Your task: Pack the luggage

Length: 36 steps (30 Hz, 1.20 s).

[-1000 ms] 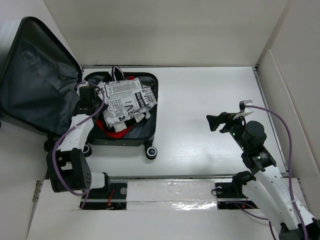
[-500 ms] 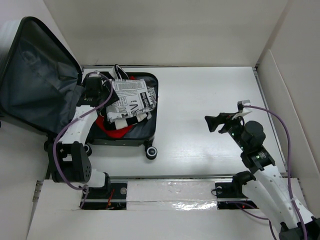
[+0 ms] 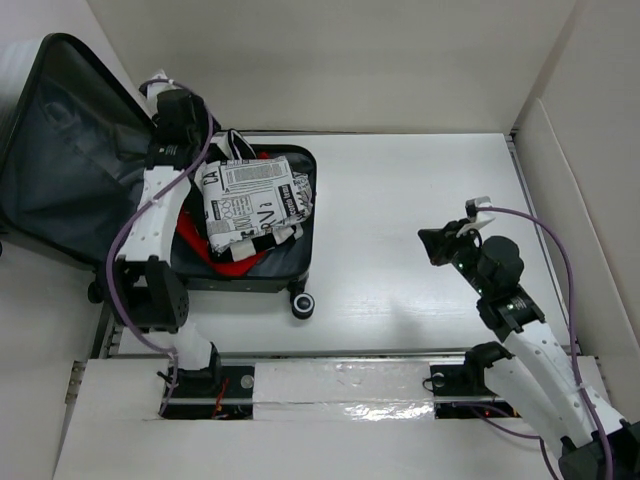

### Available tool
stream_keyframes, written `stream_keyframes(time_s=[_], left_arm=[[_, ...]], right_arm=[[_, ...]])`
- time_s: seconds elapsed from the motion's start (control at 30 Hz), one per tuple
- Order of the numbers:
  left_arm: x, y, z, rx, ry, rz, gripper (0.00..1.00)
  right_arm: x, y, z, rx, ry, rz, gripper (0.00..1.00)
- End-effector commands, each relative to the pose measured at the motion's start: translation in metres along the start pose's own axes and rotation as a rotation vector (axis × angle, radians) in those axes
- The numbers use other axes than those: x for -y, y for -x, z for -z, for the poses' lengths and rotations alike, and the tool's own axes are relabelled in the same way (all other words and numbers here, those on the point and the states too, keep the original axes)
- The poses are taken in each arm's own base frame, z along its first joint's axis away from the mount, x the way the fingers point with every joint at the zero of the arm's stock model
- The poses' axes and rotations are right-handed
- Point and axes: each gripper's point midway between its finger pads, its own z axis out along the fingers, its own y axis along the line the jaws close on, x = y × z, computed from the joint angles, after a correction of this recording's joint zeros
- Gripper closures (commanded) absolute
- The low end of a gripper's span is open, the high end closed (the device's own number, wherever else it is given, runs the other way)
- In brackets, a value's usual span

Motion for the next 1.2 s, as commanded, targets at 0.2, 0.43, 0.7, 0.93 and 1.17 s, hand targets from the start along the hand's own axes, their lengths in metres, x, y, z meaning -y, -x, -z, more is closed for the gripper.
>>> stream_keyframes(time_s=[0.2, 0.43, 0.7, 0.93, 1.17], left_arm=[[-0.007, -0.068, -0.104, -0.168, 0.094, -0.04, 0.66], [0.014, -0.124, -0.124, -0.268, 0.05, -0.081, 0.77], [0.018, -0.227, -0.127, -0.458, 0.058, -0.221, 0.7], [0.032, -0.286, -0.11, -0.573, 0.025, -0.413, 0.66], [0.095, -0.266, -0.086, -0.47, -0.144, -0.468, 0.59]], right_arm=[[-0.013, 0.008, -0.006, 0.032, 0.059, 0.039, 0.91], [-0.015, 0.004, -0.009, 0.021, 0.071, 0.043, 0.92], [-0.016, 0.006, -0.008, 0.031, 0.076, 0.045, 0.92], [-0.017, 0.01, -0.004, 0.044, 0.078, 0.046, 0.92], [-0.021, 0.008, -0.006, 0.035, 0.096, 0.049, 0.92]])
